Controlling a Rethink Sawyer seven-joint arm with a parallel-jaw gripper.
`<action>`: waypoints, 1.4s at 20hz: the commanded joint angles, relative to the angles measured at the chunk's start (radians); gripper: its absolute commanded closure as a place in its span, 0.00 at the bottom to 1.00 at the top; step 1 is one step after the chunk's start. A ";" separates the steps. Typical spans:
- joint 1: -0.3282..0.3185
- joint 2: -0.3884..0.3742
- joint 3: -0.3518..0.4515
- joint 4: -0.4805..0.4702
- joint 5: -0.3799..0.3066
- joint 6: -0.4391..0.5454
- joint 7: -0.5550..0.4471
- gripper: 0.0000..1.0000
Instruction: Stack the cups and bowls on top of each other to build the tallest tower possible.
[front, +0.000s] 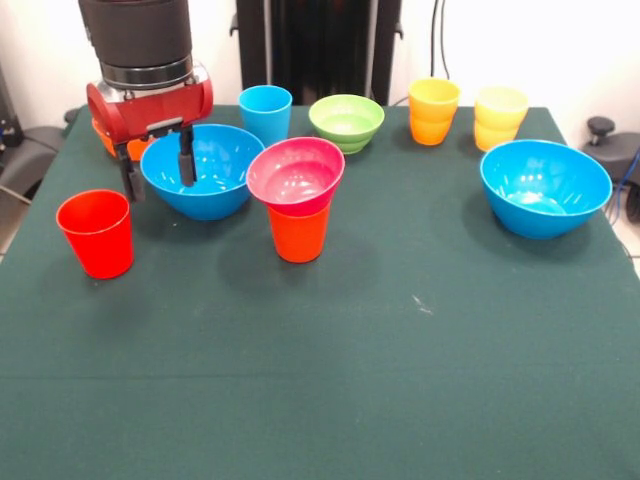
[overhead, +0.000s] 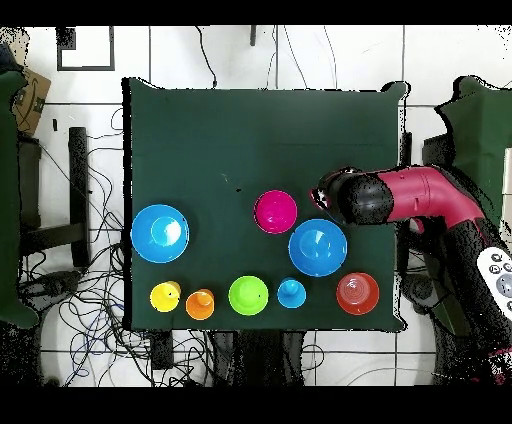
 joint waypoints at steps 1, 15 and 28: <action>0.021 -0.027 -0.013 -0.001 -0.080 0.040 -0.285 0.00; 0.024 -0.005 -0.028 -0.044 -0.139 0.020 -0.299 0.00; 0.004 0.030 -0.008 -0.042 -0.139 0.002 -0.319 0.00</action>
